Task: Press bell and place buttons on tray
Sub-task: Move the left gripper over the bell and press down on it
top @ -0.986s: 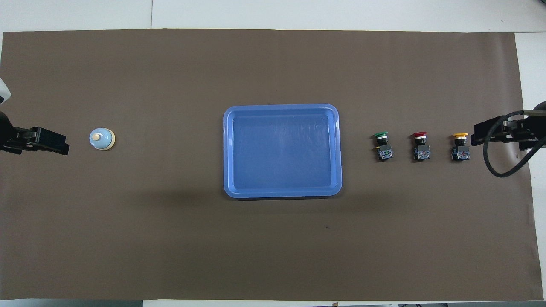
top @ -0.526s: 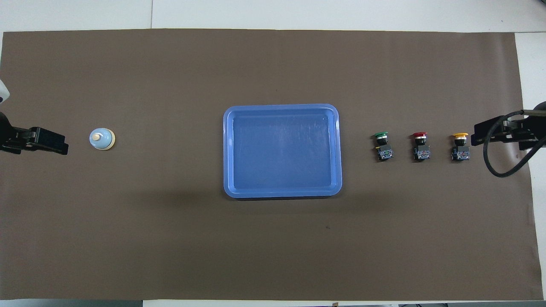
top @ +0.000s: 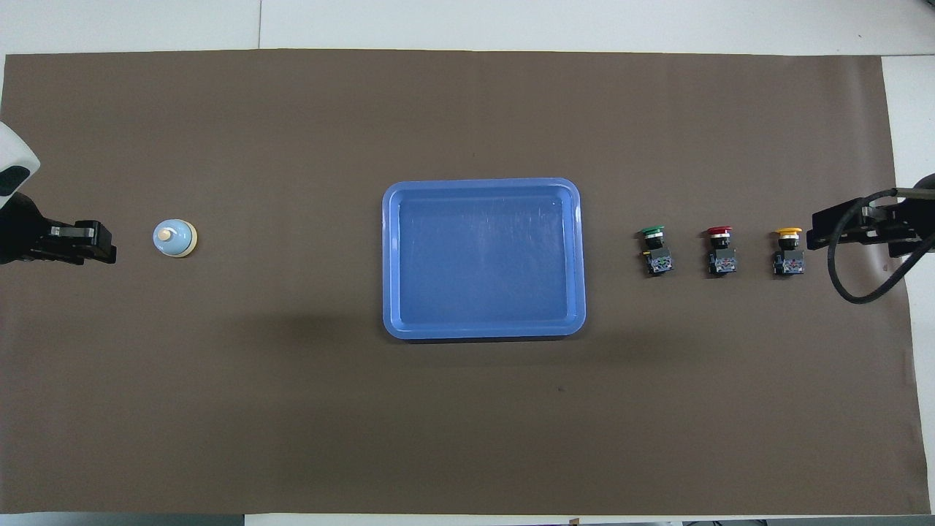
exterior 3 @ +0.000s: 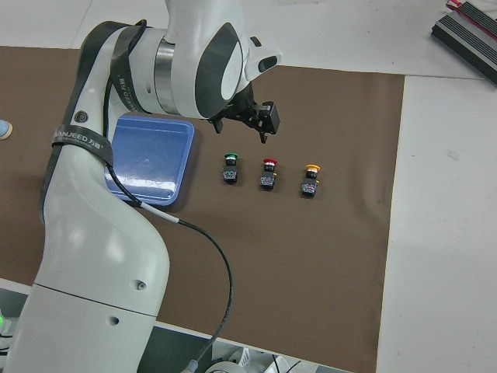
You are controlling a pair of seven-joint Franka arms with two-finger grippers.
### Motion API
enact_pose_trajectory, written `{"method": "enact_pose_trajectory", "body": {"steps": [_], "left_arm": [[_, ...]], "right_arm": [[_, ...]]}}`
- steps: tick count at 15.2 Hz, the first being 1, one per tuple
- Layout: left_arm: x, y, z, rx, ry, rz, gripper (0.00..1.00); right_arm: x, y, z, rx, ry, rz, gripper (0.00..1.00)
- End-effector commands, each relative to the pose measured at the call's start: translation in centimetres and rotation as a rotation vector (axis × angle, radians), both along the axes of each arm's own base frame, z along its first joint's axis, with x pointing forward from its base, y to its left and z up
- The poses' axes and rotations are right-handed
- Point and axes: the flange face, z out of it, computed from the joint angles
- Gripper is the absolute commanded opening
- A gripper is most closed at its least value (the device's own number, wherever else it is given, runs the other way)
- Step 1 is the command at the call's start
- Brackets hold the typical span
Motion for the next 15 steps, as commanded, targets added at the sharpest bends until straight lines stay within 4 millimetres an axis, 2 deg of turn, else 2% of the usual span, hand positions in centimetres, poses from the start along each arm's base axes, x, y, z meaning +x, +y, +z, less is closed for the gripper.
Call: {"method": "enact_pose_trajectory", "body": {"steps": [1, 4, 7, 10, 13, 15], "left_arm": [[-0.5, 1.7, -2.6, 0.018, -0.04, 0.045, 0.0], [1.3, 2.3, -6.5, 0.012, -0.001, 0.032, 0.0], [3.6, 3.1, -10.1, 0.005, -0.033, -0.036, 0.0], [5.1, 5.1, -13.4, 0.004, -0.058, -0.005, 0.0], [6.0, 5.2, -15.5, 0.003, -0.073, -0.004, 0.0], [6.2, 5.4, -15.9, 0.003, -0.084, -0.003, 0.0]], "right_arm": [[-0.1, -0.1, 0.4, -0.009, 0.007, 0.002, 1.0], [-0.1, -0.1, 0.4, -0.009, 0.007, 0.002, 1.0], [-0.1, -0.1, 0.4, -0.009, 0.005, 0.002, 1.0], [-0.1, -0.1, 0.3, -0.009, 0.007, 0.002, 1.0], [-0.1, -0.1, 0.4, -0.009, 0.007, 0.002, 1.0], [-0.1, -0.1, 0.4, -0.009, 0.007, 0.002, 1.0]]}}
